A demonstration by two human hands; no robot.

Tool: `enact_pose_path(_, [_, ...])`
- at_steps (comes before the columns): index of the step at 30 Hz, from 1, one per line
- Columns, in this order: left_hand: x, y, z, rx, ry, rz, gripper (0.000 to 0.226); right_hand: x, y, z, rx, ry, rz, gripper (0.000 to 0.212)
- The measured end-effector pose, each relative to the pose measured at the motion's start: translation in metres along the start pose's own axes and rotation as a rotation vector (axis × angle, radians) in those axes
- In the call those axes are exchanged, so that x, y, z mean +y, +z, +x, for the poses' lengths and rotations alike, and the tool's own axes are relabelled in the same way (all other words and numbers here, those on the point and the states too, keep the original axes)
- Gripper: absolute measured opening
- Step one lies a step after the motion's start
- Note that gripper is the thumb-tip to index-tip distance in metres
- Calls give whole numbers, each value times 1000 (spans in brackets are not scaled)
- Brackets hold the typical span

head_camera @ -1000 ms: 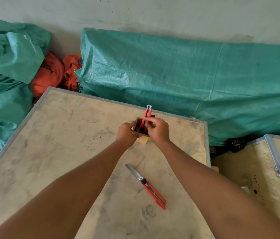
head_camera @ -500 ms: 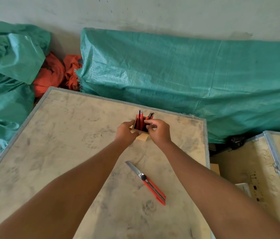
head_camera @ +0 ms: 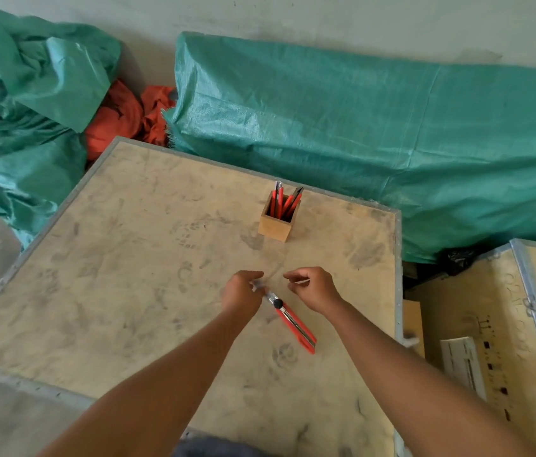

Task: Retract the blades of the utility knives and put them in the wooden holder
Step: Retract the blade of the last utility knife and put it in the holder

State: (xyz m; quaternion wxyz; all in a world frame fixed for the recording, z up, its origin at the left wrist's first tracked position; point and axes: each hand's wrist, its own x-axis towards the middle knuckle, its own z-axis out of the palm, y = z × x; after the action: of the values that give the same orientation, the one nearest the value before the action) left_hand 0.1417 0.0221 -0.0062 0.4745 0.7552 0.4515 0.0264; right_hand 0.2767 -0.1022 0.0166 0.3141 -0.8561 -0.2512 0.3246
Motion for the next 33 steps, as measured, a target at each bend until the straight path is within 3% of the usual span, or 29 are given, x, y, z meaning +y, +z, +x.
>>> enact_pose_path(8, [-24,15,22,-8,90,239,27,25,42,-18,-80,19,-52,28])
enact_pose_path(14, [-30,17,24,-22,119,237,30,27,43,-19,-102,1,-66,19])
enact_pose_path(25, [4,-22,-6,18,60,-375,28,-7,23,-30,-21,-10,256,18])
enact_pose_path(33, [13,-27,-74,-282,-45,-742,37,-49,-17,-34,174,-124,513,29])
